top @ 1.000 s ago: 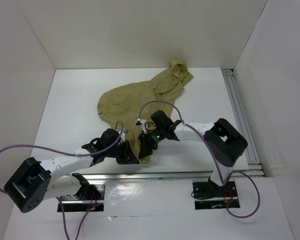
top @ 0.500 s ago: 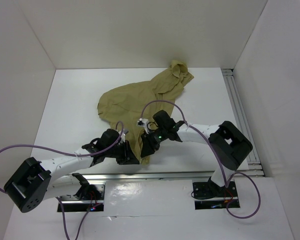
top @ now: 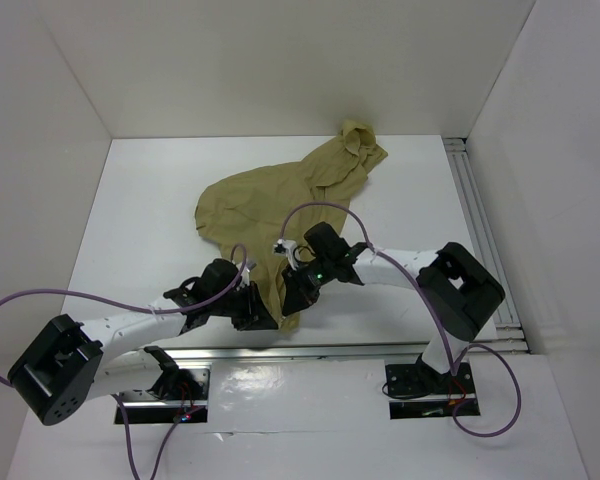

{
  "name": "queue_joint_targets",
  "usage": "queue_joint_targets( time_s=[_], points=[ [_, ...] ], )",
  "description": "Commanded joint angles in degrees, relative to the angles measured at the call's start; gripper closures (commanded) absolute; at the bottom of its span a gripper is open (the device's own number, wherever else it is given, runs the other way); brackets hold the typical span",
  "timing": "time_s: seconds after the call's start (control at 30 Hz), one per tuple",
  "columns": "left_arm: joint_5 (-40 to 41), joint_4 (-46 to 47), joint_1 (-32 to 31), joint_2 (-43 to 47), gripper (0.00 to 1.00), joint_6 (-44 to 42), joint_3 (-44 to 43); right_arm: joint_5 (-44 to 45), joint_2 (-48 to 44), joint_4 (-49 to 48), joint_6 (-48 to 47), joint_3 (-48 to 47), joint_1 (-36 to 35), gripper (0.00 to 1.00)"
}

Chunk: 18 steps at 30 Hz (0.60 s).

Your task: Zip up the jacket

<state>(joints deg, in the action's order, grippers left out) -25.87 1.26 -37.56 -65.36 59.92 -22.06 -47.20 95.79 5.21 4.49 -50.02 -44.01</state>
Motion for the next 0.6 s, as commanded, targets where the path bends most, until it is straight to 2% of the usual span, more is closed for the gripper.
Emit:
queue_joint_targets(
  time_s=[0.0,0.27,0.47,0.57],
  points=[
    [-0.94,1.03,0.30,0.59,1.00,-0.86,0.36,0.44,-1.22,0.50,-0.98,-0.25,-0.46,0.81],
    [-0.94,1.03,0.30,0.59,1.00,-0.86,0.36,0.44,-1.22,1.11,-0.98,-1.31,-0.99,0.84],
    [-0.94,1.03,0.30,0.59,1.00,-0.86,0.36,1.49,-0.16,1.73,-1.59,-1.84,-2.13,0.79],
    [-0.94,1.03,0.30,0.59,1.00,-0.86,0.36,2.11,0.36,2.26,-1.59,-1.84,-2.13,0.81]
  ],
)
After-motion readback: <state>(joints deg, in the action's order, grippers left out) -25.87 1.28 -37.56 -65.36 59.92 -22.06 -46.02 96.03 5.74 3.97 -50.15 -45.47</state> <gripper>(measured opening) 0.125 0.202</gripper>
